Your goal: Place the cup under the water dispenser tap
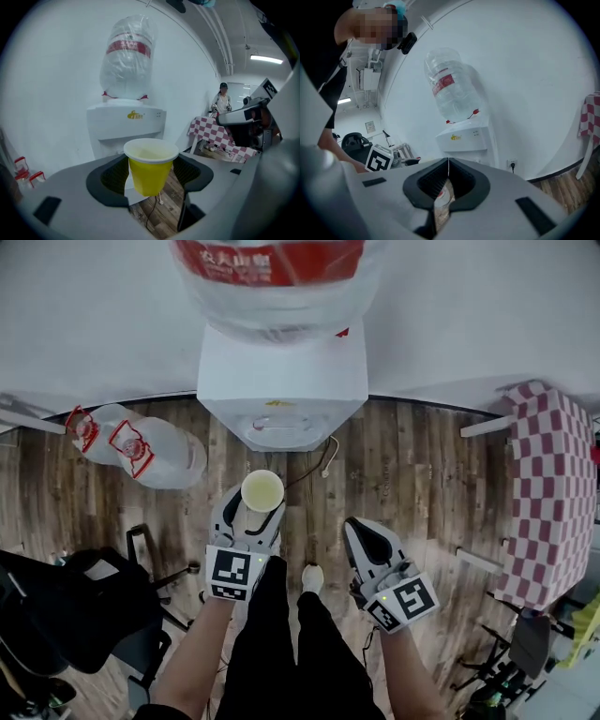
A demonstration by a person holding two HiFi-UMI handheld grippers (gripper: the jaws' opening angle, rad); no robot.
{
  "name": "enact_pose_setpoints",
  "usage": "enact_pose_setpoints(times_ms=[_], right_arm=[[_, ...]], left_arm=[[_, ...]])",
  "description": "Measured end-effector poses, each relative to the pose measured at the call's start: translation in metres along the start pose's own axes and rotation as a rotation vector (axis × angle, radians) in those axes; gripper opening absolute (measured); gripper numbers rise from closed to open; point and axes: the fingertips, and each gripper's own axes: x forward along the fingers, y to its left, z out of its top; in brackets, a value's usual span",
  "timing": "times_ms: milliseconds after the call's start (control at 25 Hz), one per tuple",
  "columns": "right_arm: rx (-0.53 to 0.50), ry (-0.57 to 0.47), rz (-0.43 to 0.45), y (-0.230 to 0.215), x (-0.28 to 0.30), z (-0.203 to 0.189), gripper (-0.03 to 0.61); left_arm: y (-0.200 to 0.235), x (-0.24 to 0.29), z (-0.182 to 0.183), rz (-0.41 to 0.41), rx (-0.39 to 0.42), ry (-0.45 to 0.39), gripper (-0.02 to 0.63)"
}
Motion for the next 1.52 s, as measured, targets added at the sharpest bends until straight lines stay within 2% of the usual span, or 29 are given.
enact_pose_setpoints(times_ms=[400,720,1040,1520], right_arm=[[-0.011,0.049,0.021,-0.016,0.072,-0.066,0.021],[-0.018,0.061,0.050,-0.028,0.101,-0.105,0.021],[-0.023,0.094,0.046,-0.045,0.112,-0.149,0.021],[-0.042,0.092,0.027,-0.058,0.114,-0.170,0.021]], left_arm=[[0.045,0.085,-0.084,0.023,-0.026,0.038,0.305],[0.075,0.141,-0.125,0.037,0.000,0.027,0.305],[0.102,0.180,-0.143,0.070,0.040,-0.023,0.305],[0.115,0.205,-0.146,0.111,0.019,-0.141,0.305]])
